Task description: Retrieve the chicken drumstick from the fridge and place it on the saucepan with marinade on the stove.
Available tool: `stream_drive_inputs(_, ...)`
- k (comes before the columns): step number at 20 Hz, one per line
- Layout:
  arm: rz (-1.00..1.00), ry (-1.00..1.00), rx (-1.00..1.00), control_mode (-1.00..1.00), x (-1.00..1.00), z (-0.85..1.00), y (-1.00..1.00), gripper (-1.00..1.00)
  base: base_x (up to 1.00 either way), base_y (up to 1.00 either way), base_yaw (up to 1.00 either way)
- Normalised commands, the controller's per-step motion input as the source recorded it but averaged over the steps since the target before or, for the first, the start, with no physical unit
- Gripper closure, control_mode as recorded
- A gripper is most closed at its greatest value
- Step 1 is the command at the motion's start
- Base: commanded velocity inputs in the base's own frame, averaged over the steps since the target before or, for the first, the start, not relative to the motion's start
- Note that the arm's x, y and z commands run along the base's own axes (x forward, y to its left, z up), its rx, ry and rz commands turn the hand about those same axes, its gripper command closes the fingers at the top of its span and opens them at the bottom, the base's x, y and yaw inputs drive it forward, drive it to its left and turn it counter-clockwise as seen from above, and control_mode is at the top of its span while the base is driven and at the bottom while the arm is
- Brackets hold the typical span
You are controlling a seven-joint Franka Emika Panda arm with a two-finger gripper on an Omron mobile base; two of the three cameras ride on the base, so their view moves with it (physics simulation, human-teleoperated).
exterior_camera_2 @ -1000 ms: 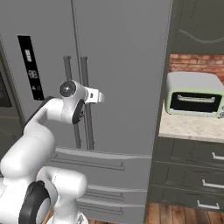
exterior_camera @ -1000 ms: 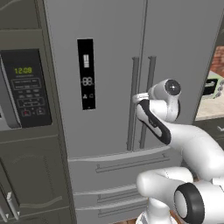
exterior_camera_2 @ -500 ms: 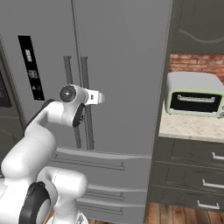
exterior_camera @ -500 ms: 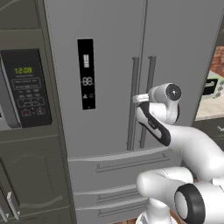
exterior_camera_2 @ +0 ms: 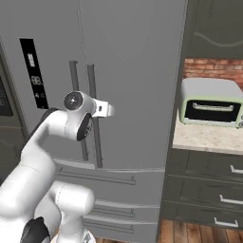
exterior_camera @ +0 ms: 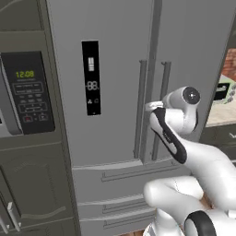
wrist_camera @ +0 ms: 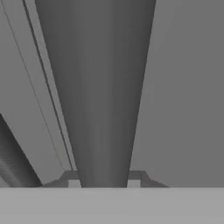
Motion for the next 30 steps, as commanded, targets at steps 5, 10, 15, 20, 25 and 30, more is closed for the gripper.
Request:
stream_drive_inputs(5, 0.00, 0.10, 0.00, -1.00, -0.94, -0.03, -0.62, 1.00, 0.00, 0.00, 0.00)
stream_drive_inputs(10, 0.10, 0.19, 0.11, -1.00, -0.62, -0.04, -0.85, 1.00, 0.00, 0.00, 0.00)
stream_drive_inputs(15, 0.27, 0.14, 0.13, -1.00, -0.65, -0.13, -0.89, 1.00, 0.00, 0.00, 0.00)
stream_drive_inputs(20, 0.37, 0.11, 0.22, -1.00, -0.10, -0.04, -0.73, 1.00, 0.00, 0.00, 0.00)
stream_drive_inputs(25, 0.21, 0.11, 0.11, -1.00, -0.01, -0.03, -0.28, 1.00, 0.00, 0.00, 0.00)
stream_drive_inputs(30, 0.06, 0.02, 0.00, -1.00, 0.00, -0.01, 0.00, -1.00, 0.00, 0.00, 0.00)
